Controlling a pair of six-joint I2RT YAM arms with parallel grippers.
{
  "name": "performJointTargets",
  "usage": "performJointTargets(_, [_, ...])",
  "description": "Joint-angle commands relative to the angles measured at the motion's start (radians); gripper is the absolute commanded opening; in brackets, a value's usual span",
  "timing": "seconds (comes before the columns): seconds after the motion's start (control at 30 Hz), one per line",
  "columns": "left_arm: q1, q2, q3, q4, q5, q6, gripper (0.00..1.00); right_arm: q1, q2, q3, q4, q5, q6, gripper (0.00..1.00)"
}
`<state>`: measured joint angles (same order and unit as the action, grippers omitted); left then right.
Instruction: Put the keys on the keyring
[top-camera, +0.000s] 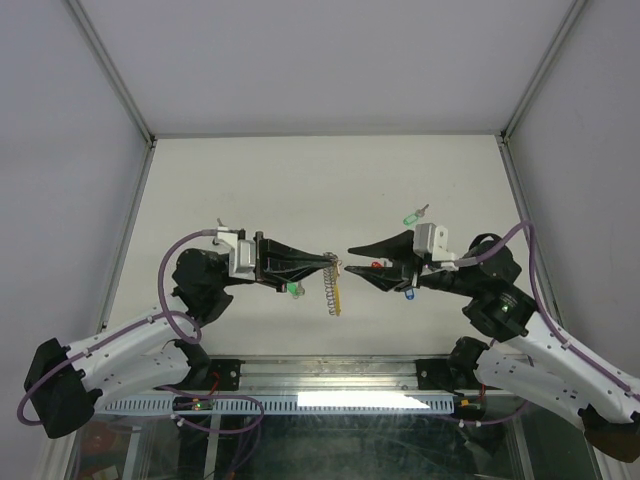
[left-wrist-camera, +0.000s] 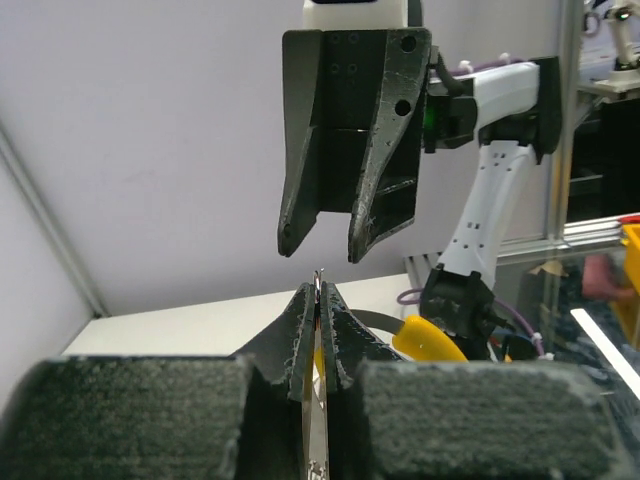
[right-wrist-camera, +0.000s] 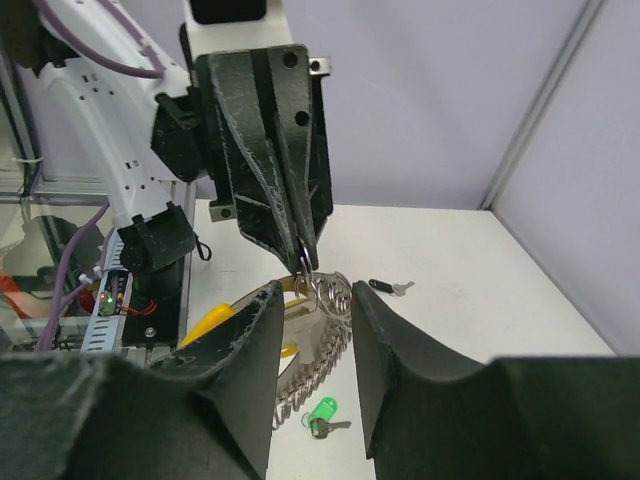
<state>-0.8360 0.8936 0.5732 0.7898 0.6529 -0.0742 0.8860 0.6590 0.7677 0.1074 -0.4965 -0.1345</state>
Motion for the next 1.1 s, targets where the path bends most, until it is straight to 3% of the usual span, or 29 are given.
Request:
performJointTargets(0.0, [0.004,0.021,-0.010,0.235,0.101,-0.124,0.00,-0.001,-0.011,0.027,0.060,-0.125,-0.048,0.35])
performJointTargets(0.2, [0.004,0.044,0.010,0.263,0.145,-0.151,0.00,-0.002,0.015,0.046,0.034,-0.199,-0.023,0.34])
performJointTargets(1.07, [0.003,0.068,0.021,0.305,0.181,-0.203,0.00,0.001,0.068,0.021,0.123,-0.247,0.058,0.26])
